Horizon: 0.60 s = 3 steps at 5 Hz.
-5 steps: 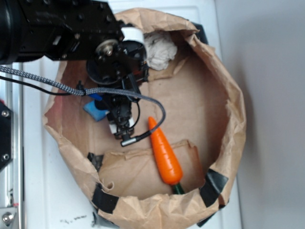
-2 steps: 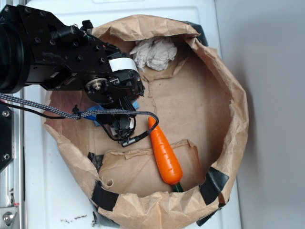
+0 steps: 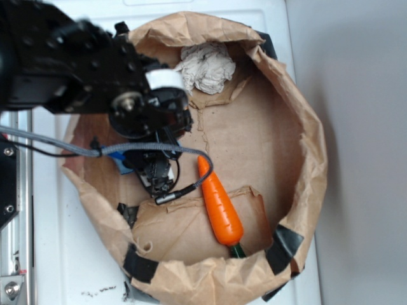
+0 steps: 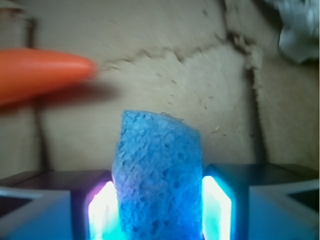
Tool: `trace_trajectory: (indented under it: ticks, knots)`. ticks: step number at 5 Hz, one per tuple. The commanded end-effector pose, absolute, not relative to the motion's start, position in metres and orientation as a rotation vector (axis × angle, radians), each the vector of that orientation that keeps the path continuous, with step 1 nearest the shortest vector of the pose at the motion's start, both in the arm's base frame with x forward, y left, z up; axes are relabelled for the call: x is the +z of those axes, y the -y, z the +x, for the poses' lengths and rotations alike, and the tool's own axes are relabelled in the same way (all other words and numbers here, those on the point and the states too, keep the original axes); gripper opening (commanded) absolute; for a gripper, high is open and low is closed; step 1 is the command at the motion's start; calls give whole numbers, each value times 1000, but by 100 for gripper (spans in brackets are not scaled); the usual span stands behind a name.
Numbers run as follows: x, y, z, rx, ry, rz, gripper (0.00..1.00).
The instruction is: Grab the blue sponge.
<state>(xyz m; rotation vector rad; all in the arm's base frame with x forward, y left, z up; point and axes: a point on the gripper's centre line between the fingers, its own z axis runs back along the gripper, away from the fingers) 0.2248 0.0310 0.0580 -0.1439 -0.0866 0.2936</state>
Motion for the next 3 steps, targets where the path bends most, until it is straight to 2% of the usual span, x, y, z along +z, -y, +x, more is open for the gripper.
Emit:
trace_trajectory:
  ticks: [1, 2, 3]
  knots:
    - [140, -34, 234, 274, 135, -202, 0]
    - [155, -33, 236, 259, 129, -201, 0]
    - [147, -26, 240, 241, 97, -95, 97]
